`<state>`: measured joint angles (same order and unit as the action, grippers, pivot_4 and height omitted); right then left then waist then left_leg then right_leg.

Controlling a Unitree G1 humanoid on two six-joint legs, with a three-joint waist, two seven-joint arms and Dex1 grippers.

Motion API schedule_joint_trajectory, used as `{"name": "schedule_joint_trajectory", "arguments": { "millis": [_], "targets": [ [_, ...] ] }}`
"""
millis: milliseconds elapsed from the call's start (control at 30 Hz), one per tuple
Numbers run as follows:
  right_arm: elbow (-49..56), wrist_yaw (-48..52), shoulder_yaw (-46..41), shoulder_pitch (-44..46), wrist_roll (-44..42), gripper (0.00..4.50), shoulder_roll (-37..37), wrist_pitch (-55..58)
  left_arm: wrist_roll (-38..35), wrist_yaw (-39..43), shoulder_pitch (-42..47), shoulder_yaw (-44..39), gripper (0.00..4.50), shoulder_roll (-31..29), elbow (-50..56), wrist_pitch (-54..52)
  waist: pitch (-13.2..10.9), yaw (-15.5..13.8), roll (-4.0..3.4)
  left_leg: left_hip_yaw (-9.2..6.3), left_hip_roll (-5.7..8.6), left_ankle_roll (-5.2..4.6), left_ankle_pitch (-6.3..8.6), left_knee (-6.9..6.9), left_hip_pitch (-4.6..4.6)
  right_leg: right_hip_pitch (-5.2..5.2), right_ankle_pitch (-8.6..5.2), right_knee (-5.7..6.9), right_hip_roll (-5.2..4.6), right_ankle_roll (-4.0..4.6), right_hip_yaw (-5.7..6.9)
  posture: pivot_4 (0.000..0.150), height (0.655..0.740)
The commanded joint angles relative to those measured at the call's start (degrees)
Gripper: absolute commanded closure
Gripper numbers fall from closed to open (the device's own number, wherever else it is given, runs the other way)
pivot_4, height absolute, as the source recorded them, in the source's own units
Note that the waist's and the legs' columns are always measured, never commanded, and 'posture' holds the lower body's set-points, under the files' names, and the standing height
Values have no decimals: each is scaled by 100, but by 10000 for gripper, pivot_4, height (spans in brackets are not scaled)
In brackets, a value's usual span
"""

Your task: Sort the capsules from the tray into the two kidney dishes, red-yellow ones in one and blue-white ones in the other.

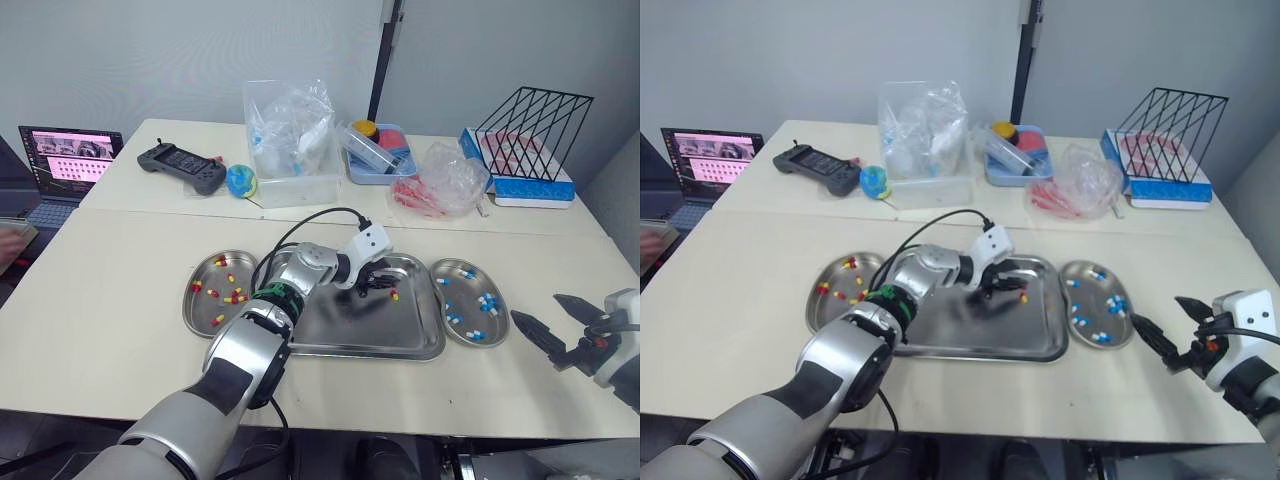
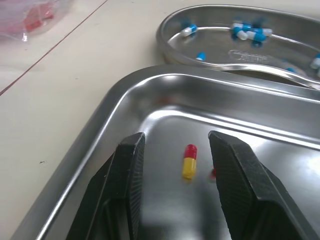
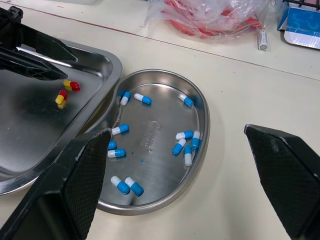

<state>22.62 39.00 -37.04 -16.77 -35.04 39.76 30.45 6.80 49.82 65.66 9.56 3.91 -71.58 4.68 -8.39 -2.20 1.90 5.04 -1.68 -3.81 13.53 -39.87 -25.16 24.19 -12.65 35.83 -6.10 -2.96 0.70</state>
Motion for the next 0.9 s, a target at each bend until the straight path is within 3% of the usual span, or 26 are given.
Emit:
{"name": "schedule_joint_trajectory", "arguments": {
  "millis": [33,667,900],
  "targets": [
    [206,-61,-183,-21,-61,0,4,-30,161,-62,131,107,23601,92,-37,46,0,0,0,0,1,0,0,0,0,0,0,0,0,0,0,1500,7400],
    [344,-256,-202,-168,-16,0,-63,-84,540,-487,40,237,23601,191,-162,82,0,-1,0,0,1,0,0,0,0,-1,0,1,0,0,0,1500,7400],
    [300,-292,-143,-99,17,0,-48,-102,684,-522,19,342,44509,229,-166,107,1,0,-1,0,2,0,0,-1,0,-1,0,1,0,0,0,1500,7400]
  ]
}}
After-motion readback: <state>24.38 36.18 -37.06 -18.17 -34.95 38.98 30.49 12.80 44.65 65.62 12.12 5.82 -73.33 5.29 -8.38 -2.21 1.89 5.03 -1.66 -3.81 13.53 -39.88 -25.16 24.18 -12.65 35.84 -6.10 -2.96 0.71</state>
